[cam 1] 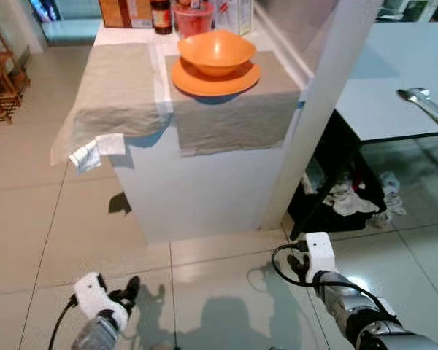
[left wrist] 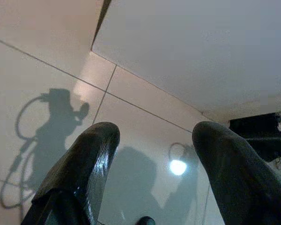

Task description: Setting the table

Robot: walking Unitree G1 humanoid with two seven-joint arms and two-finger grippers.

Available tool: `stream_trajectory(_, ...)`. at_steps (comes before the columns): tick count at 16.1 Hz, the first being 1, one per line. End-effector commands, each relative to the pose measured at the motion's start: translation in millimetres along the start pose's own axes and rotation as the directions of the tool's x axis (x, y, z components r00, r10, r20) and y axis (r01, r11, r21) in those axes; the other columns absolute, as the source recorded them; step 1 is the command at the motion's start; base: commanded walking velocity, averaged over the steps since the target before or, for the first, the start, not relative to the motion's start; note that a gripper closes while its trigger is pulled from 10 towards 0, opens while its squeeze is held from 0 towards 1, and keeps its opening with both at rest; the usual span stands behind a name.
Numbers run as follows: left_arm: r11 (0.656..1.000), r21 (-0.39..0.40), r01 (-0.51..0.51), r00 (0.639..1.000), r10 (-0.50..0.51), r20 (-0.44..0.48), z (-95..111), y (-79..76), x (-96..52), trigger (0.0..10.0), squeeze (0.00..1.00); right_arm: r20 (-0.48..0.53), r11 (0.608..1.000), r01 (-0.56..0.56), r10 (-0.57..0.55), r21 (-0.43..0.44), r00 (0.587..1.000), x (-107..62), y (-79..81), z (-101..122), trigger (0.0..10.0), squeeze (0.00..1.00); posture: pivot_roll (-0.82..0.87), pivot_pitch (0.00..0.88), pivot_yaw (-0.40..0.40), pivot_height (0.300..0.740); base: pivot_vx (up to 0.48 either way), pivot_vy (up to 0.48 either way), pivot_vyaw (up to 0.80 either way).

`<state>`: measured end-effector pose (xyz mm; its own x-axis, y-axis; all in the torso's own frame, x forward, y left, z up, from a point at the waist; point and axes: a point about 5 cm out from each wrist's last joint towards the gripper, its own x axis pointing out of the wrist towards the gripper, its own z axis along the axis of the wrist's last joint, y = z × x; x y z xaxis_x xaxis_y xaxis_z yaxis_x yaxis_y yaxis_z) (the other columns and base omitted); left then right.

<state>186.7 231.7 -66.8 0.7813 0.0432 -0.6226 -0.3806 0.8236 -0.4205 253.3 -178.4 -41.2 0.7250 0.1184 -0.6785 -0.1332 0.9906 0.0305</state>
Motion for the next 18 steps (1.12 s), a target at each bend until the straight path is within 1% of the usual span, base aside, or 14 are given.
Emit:
stream_trajectory(1,0.999,0.048,-0.006,1.000,0.008,-0.029,-6,1.4,-1.9,10.0,0.00,0.005,1.000,0.003,-0.003,-0.007,1.000,-1.0,-2.6,-1,10.0,0.00,-0.05,0.038,-0.020,0.740,0.000,0.000,0.00)
stream_trajectory(2,0.993,0.118,-0.020,0.995,0.031,-0.094,-20,3.1,-5.8,10.0,0.00,-0.011,0.999,-0.011,0.010,-0.051,1.000,-1.4,0.7,-6,10.0,0.00,-0.05,0.037,-0.020,0.740,0.000,0.000,0.00)
stream_trajectory(3,0.993,0.116,-0.026,0.992,0.039,-0.118,-27,4.6,-8.3,10.0,0.00,-0.025,0.998,-0.012,0.011,-0.068,1.000,-2.0,1.5,-10,10.0,0.00,-0.04,0.034,-0.019,0.740,0.000,0.000,0.00)
stream_trajectory(4,0.994,0.094,-0.051,0.986,0.066,-0.156,-38,8.7,-13.5,10.0,0.00,-0.050,0.997,-0.011,0.007,-0.080,0.999,-3.3,1.7,-16,10.0,0.00,-0.04,0.034,-0.016,0.740,0.000,0.000,0.00)
stream_trajectory(5,0.992,0.093,-0.081,0.978,0.097,-0.187,-48,12.9,-18.3,10.0,0.00,-0.072,0.997,-0.006,0.000,-0.080,0.997,-4.8,1.3,-23,10.0,0.00,-0.05,0.041,-0.014,0.740,0.000,0.000,0.00)
stream_trajectory(6,0.990,0.122,-0.077,0.974,0.100,-0.201,-54,12.5,-21.0,10.0,0.00,-0.092,0.997,0.005,-0.012,-0.078,0.996,-6.9,-1.4,-29,10.0,0.00,-0.05,0.056,-0.015,0.740,0.000,0.000,0.00)
stream_trajectory(7,0.989,0.127,-0.072,0.975,0.097,-0.200,-55,11.8,-20.9,10.0,0.00,-0.096,0.997,0.007,-0.015,-0.081,0.995,-7.3,-2.1,-30,10.0,0.00,-0.05,0.056,-0.015,0.740,0.000,0.000,0.00)
stream_trajectory(9,0.992,0.118,-0.040,0.985,0.059,-0.159,-54,8.1,-21.0,10.0,0.00,-0.092,0.997,0.000,-0.007,-0.076,0.996,-9.8,-4.5,-35,10.0,0.00,-0.05,0.142,-0.016,0.740,0.000,0.000,0.00)
stream_trajectory(10,0.988,0.150,-0.022,0.987,0.045,-0.156,-56,8.2,-23.3,10.0,0.00,-0.085,0.996,-0.016,0.009,-0.086,0.996,-11.3,-4.3,-38,10.0,0.00,-0.05,0.193,-0.019,0.740,0.000,0.000,0.00)
stream_trajectory(12,0.986,0.168,-0.012,0.987,0.038,-0.155,-58,8.0,-24.9,10.0,0.00,-0.083,0.996,-0.022,0.014,-0.089,0.996,-12.5,-4.8,-40,10.0,0.00,-0.05,0.202,-0.019,0.740,0.000,0.000,0.00)
stream_trajectory(13,0.984,0.177,0.000,0.988,0.027,-0.151,-59,6.6,-25.2,10.0,0.00,-0.079,0.995,-0.025,0.018,-0.092,0.997,-13.2,-5.9,-40,10.0,0.00,-0.06,0.230,-0.022,0.740,0.000,0.000,0.00)
stream_trajectory(14,0.980,0.197,0.036,0.992,-0.011,-0.128,-58,2.2,-25.5,10.0,0.00,-0.059,0.995,-0.030,0.024,-0.096,0.998,-14.9,-10.8,-39,10.0,0.00,-0.08,0.291,-0.030,0.740,0.000,0.000,0.00)
stream_trajectory(17,0.974,0.211,0.080,0.993,-0.060,-0.100,-60,-5.7,-26.4,10.0,0.00,-0.021,0.993,-0.043,0.041,-0.111,0.999,-18.0,-18.9,-35,10.0,0.00,-0.09,0.340,-0.044,0.740,0.000,0.000,0.00)
stream_trajectory(18,0.974,0.209,0.082,0.993,-0.063,-0.096,-60,-6.7,-26.0,10.0,0.00,-0.018,0.993,-0.044,0.042,-0.113,0.999,-18.0,-19.3,-35,10.0,0.00,-0.09,0.340,-0.044,0.740,0.000,0.000,0.00)
